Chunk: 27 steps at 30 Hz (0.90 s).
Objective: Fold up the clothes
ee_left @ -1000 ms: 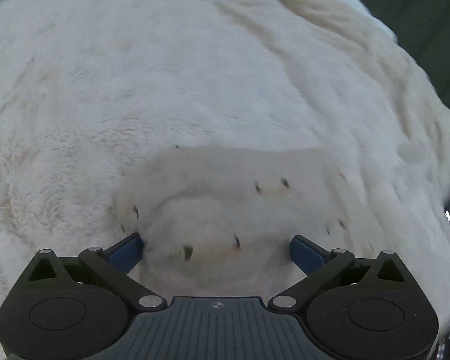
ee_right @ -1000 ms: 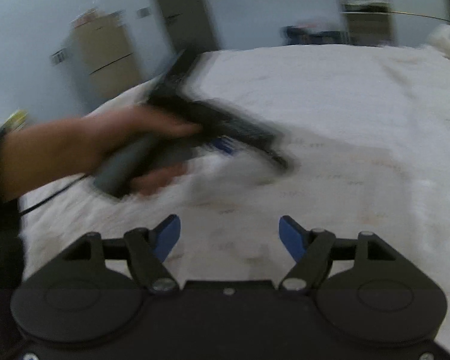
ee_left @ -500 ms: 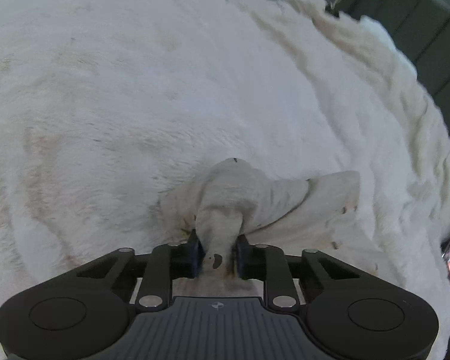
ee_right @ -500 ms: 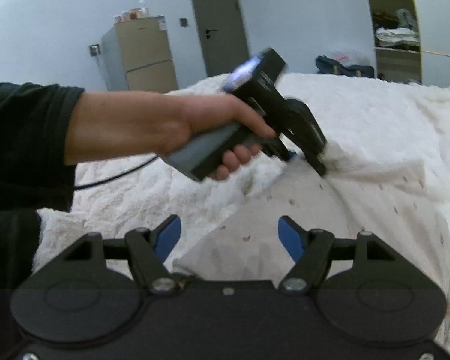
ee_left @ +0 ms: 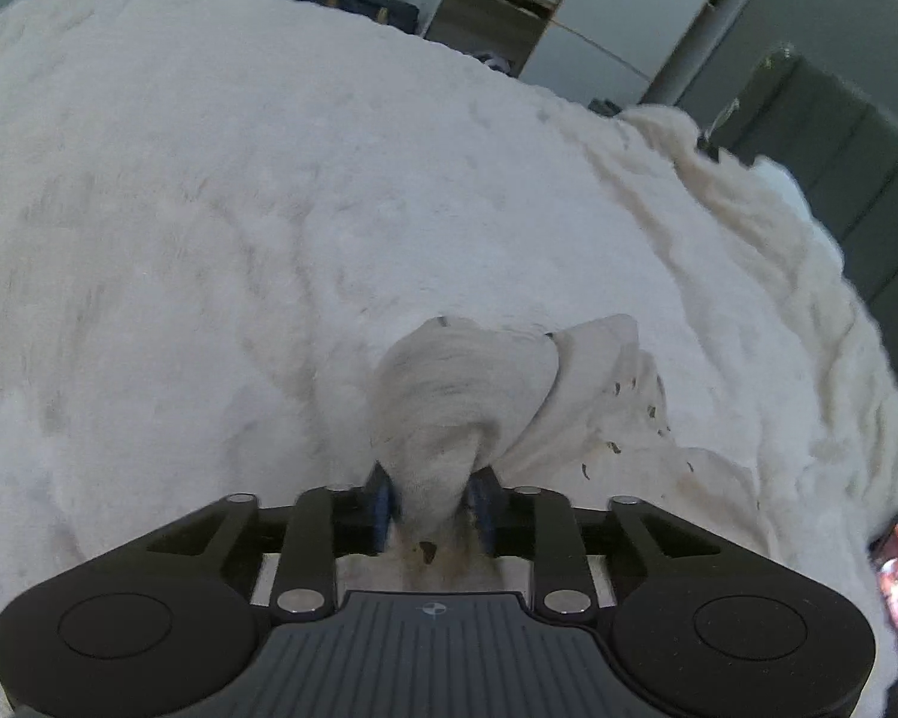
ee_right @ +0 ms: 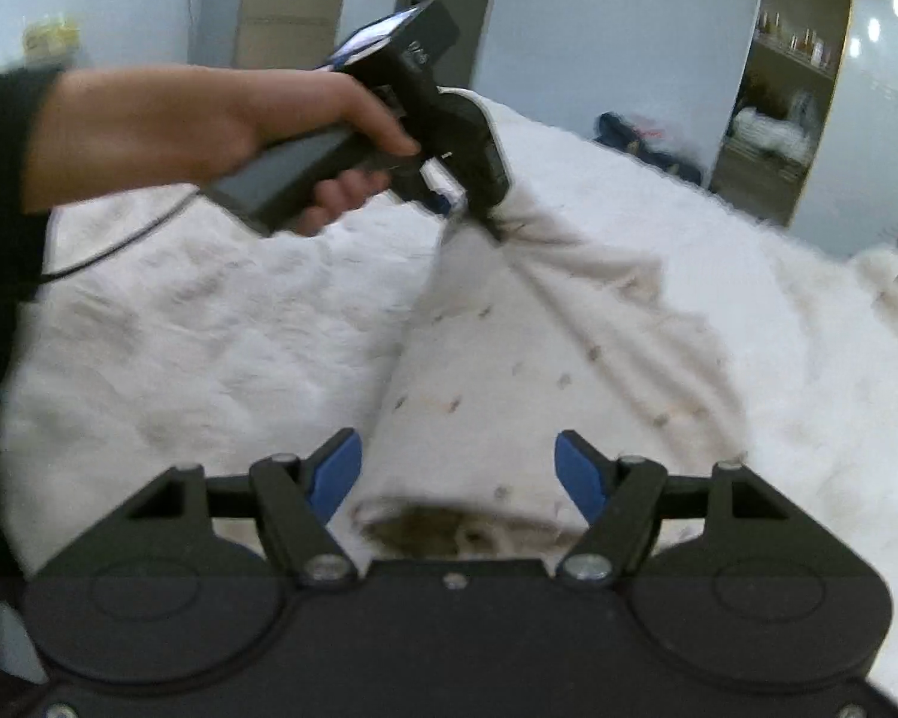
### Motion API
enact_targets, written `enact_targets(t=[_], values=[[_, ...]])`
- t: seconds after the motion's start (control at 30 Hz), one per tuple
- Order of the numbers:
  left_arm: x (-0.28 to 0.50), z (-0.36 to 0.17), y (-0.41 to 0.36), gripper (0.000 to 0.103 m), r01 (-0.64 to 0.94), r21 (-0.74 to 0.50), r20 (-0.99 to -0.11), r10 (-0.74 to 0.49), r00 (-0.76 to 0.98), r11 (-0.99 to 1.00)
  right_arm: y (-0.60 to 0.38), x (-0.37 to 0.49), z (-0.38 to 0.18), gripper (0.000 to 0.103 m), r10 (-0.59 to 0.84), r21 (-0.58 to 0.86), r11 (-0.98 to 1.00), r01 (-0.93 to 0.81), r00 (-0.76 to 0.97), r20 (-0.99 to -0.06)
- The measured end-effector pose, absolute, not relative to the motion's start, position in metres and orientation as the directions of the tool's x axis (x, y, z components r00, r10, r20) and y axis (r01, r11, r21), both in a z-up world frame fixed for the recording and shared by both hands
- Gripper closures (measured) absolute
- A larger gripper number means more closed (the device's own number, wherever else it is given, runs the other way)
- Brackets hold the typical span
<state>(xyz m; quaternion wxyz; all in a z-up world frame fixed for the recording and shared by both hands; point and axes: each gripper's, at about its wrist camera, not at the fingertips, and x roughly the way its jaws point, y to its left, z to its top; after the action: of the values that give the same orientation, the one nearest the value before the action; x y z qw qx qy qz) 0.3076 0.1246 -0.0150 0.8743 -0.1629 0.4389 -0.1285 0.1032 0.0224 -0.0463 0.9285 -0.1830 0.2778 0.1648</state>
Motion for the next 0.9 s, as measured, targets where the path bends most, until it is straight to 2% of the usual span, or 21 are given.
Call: enact_targets(t=[0.03, 0.07, 0.17, 0.23, 0.3, 0.33, 0.37, 0.4, 0.43, 0.47, 0.5, 0.57, 0.63, 0.7, 0.73, 0.77, 0.8, 0.83, 0.9], values=[[0.305, -0.017, 0.134, 0.031, 0.084, -0.427, -0.698, -0.388, 0.602, 0.900, 0.038, 0.110, -0.048, 0.032, 0.174, -0.280, 0.873, -0.399, 0.792, -0.586], [0.302, -0.018, 0.141, 0.026, 0.089, -0.452, -0.670, -0.404, 0.623, 0.887, 0.048, 0.116, -0.051, 0.032, 0.153, -0.303, 0.866, -0.397, 0.788, -0.596], [0.304, -0.025, 0.160, 0.026, 0.113, -0.540, -0.612, -0.482, 0.627, 0.834, 0.080, 0.137, -0.073, 0.032, 0.056, -0.383, 0.839, -0.387, 0.762, -0.645], [0.315, -0.031, 0.164, 0.026, 0.133, -0.547, -0.618, -0.506, 0.601, 0.826, 0.094, 0.149, -0.092, 0.035, -0.004, -0.419, 0.826, -0.376, 0.741, -0.672], [0.323, -0.038, 0.159, 0.038, 0.161, -0.538, -0.626, -0.521, 0.580, 0.827, 0.103, 0.152, -0.106, 0.051, -0.046, -0.447, 0.814, -0.371, 0.726, -0.686], [0.328, -0.043, 0.156, 0.060, 0.174, -0.539, -0.631, -0.532, 0.565, 0.824, 0.108, 0.154, -0.115, 0.058, -0.085, -0.488, 0.793, -0.364, 0.727, -0.681], [0.332, -0.049, 0.154, 0.070, 0.178, -0.537, -0.638, -0.535, 0.553, 0.824, 0.110, 0.152, -0.120, 0.071, -0.101, -0.511, 0.779, -0.365, 0.731, -0.675], [0.334, -0.053, 0.153, 0.072, 0.177, -0.534, -0.640, -0.531, 0.555, 0.827, 0.111, 0.150, -0.122, 0.078, -0.103, -0.523, 0.767, -0.372, 0.733, -0.673], [0.337, -0.058, 0.152, 0.084, 0.178, -0.538, -0.634, -0.534, 0.559, 0.824, 0.112, 0.148, -0.124, 0.083, -0.106, -0.534, 0.756, -0.378, 0.735, -0.670], [0.338, -0.060, 0.152, 0.085, 0.177, -0.551, -0.623, -0.543, 0.563, 0.816, 0.114, 0.146, -0.126, 0.091, -0.112, -0.554, 0.739, -0.383, 0.742, -0.661], [0.338, -0.058, 0.153, 0.086, 0.173, -0.562, -0.611, -0.546, 0.572, 0.809, 0.115, 0.144, -0.126, 0.093, -0.110, -0.562, 0.731, -0.388, 0.745, -0.658], [0.337, -0.054, 0.153, 0.087, 0.171, -0.574, -0.593, -0.550, 0.589, 0.801, 0.118, 0.134, -0.119, 0.095, -0.090, -0.578, 0.712, -0.398, 0.765, -0.638], [0.334, -0.042, 0.142, 0.086, 0.230, -0.475, -0.621, -0.509, 0.596, 0.849, 0.126, 0.120, -0.116, 0.095, -0.075, -0.602, 0.682, -0.414, 0.780, -0.621], [0.331, -0.038, 0.128, 0.082, 0.277, -0.361, -0.654, -0.454, 0.606, 0.890, 0.138, 0.106, -0.117, 0.095, -0.032, -0.596, 0.651, -0.470, 0.767, -0.641], [0.329, -0.037, 0.118, 0.074, 0.295, -0.276, -0.681, -0.403, 0.612, 0.915, 0.145, 0.100, -0.118, 0.096, -0.003, -0.580, 0.638, -0.507, 0.751, -0.660], [0.327, -0.037, 0.114, 0.061, 0.292, -0.221, -0.695, -0.361, 0.622, 0.930, 0.148, 0.094, -0.115, 0.097, 0.064, -0.511, 0.639, -0.575, 0.702, -0.709], [0.325, -0.036, 0.115, 0.055, 0.283, -0.201, -0.691, -0.340, 0.637, 0.938, 0.146, 0.093, -0.111, 0.094, 0.097, -0.467, 0.652, -0.597, 0.677, -0.729], [0.323, -0.033, 0.120, 0.048, 0.269, -0.206, -0.678, -0.335, 0.654, 0.941, 0.137, 0.097, -0.099, 0.092, 0.173, -0.351, 0.708, -0.613, 0.633, -0.755], [0.321, -0.027, 0.134, 0.033, 0.235, -0.274, -0.651, -0.360, 0.668, 0.933, 0.104, 0.112, -0.070, 0.062, 0.229, -0.259, 0.800, -0.542, 0.673, -0.703]])
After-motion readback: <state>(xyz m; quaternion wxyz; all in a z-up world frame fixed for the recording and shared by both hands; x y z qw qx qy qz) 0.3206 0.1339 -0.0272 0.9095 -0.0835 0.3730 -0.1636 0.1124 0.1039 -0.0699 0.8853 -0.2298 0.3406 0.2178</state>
